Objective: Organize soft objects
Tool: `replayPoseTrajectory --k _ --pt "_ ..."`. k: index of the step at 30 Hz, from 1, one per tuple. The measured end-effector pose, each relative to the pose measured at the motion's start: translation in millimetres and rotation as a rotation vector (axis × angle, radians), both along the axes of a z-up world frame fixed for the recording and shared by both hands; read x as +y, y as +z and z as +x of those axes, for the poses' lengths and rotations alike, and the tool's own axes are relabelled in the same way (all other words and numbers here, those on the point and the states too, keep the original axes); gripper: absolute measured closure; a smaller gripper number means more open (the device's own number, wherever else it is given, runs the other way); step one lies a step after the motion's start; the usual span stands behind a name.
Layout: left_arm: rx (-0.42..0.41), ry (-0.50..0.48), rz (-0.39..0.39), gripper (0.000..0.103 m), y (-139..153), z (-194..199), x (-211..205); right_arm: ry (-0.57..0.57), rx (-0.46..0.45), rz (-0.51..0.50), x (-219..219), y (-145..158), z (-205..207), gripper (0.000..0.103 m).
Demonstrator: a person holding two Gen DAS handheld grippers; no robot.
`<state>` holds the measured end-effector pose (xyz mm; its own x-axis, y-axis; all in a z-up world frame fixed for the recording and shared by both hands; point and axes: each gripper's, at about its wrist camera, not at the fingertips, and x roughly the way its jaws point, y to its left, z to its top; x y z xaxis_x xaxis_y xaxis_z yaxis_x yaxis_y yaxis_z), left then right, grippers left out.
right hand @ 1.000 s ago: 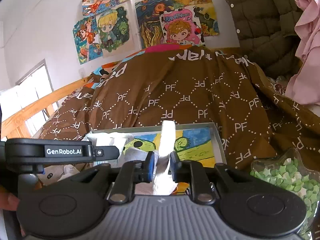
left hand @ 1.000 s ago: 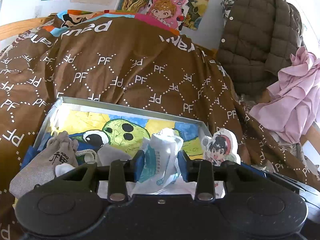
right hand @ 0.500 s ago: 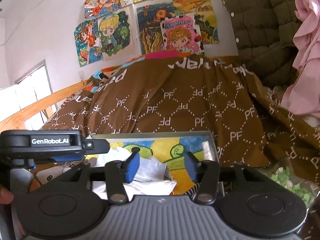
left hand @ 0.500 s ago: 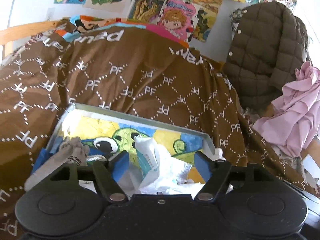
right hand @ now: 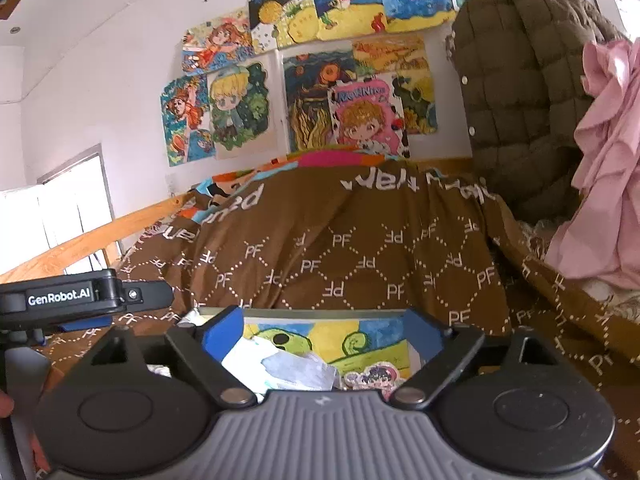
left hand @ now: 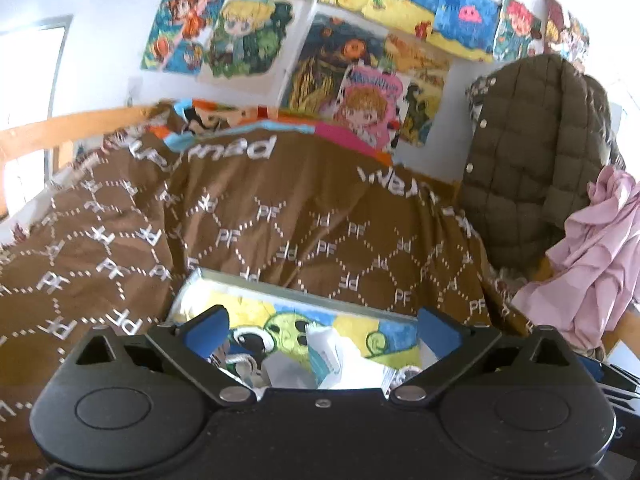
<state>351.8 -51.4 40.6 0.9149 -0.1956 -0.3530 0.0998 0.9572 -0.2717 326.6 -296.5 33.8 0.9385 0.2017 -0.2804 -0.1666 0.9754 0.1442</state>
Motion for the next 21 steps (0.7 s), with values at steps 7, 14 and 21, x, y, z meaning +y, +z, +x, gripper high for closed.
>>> replayPoseTrajectory --k 7,14,21 --pt "-0.078 0.014 0.007 0.001 18.8 -32.4 1.9 0.010 -0.064 -0.040 5.9 24.9 -27.4 0.003" --pt "-0.121 0.045 0.016 0.001 33.4 -58.1 3.6 0.015 -0.107 -0.040 3.5 40.4 -48.2 0.000" --pt "-0.136 0.068 0.033 0.001 38.6 -76.9 3.4 0.019 -0.119 -0.041 0.8 45.2 -60.4 0.000"
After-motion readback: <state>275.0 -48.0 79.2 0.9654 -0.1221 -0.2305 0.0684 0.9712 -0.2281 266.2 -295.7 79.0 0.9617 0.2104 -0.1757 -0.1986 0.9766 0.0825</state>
